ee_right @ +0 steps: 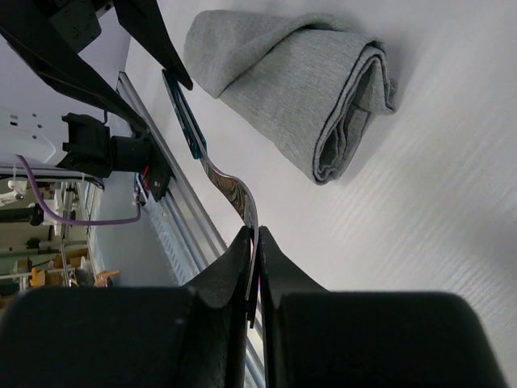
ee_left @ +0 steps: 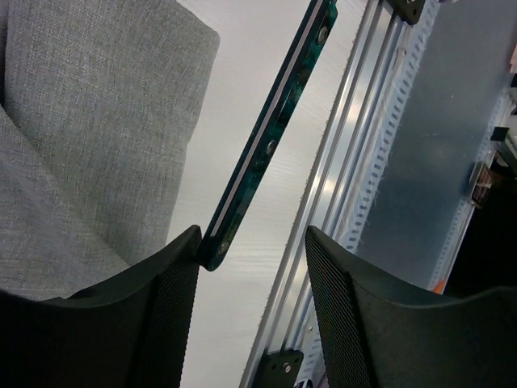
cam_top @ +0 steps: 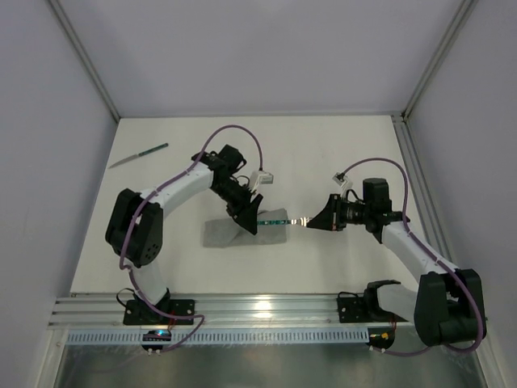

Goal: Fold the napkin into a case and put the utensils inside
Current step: Pass from the left arm to the right, then insert the fork into the folded napkin.

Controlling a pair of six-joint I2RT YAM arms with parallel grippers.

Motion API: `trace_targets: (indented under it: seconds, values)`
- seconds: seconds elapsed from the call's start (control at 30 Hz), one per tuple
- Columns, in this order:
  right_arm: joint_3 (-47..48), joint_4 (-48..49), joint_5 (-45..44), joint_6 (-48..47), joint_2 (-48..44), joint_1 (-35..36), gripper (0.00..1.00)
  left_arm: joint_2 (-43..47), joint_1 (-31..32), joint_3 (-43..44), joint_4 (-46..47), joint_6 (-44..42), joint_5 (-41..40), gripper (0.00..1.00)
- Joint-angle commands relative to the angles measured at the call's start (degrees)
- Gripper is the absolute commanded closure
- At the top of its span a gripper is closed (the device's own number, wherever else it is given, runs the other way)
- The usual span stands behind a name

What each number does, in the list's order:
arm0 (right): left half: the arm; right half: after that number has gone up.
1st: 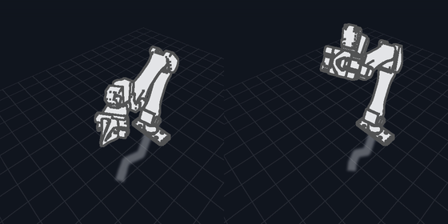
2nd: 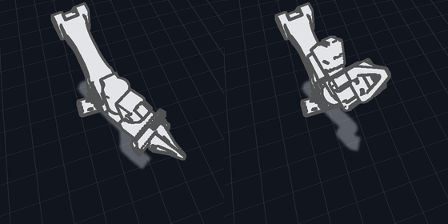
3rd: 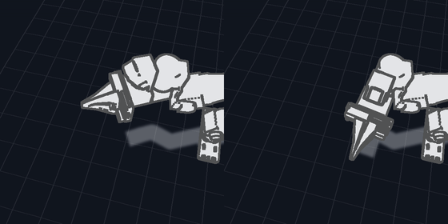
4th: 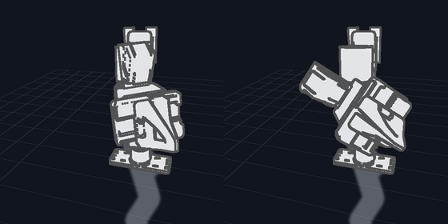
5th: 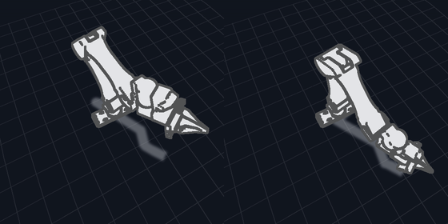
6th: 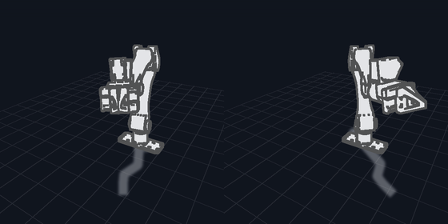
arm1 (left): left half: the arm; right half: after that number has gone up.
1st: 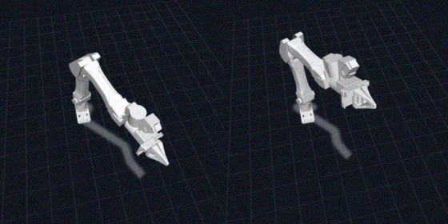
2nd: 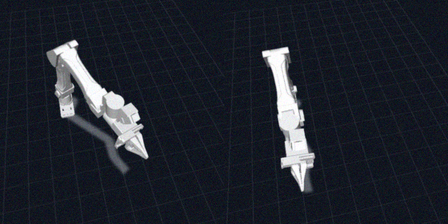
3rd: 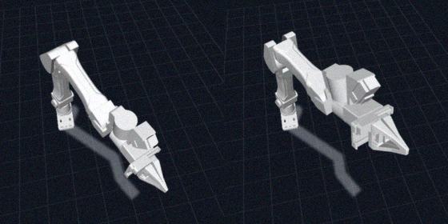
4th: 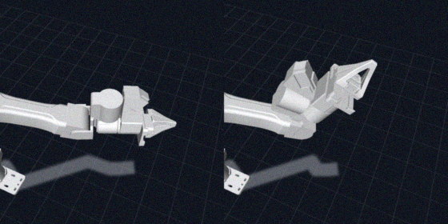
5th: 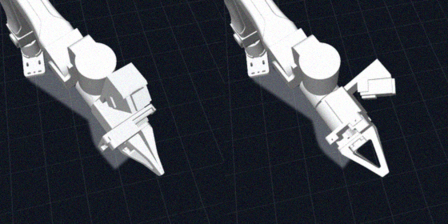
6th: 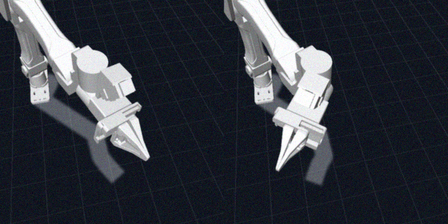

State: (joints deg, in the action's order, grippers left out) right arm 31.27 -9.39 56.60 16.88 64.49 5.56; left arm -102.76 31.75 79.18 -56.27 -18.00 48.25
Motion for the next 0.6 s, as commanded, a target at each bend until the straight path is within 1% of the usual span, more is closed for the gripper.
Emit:
trace_targets:
  seconds: [0.0,0.13,0.23,0.27,0.33,0.37,0.47,0.5,0.57]
  values:
    - [2.0,-3.0,-2.1,-1.2,0.7,0.1,0.97,-0.1,0.2,-0.4,1.2,0.0,-2.1,0.43]
    - [2.4,-6.0,-4.0,-3.0,1.2,-0.1,0.97,0.0,0.2,-0.7,2.3,-0.4,-5.6,0.41]
    - [3.3,-10.9,-7.2,-4.4,2.0,-0.1,0.97,0.4,0.2,-1.2,4.7,1.1,-15.3,0.40]
    - [3.3,-12.2,-7.6,-4.8,2.4,-0.2,0.97,0.5,0.2,-1.6,5.3,1.8,-21.6,0.41]
    - [3.2,-12.5,-8.3,-4.5,3.4,-0.6,0.97,0.8,0.9,-1.7,6.6,2.0,-26.3,0.44]
    - [3.1,-12.3,-8.4,-4.1,4.0,-0.7,0.97,0.9,1.5,-1.7,6.7,1.7,-30.3,0.46]
    - [3.4,-10.5,-8.4,-3.0,6.9,-0.8,0.97,0.7,5.5,-2.2,7.2,1.1,-35.4,0.46]
    - [3.7,-10.0,-8.5,-2.5,7.6,-0.7,0.97,0.8,7.5,-2.8,8.4,1.1,-38.5,0.46]
    - [4.1,-8.8,-8.6,-1.9,9.6,-0.6,0.97,0.8,8.9,-3.6,9.9,1.5,-41.3,0.45]
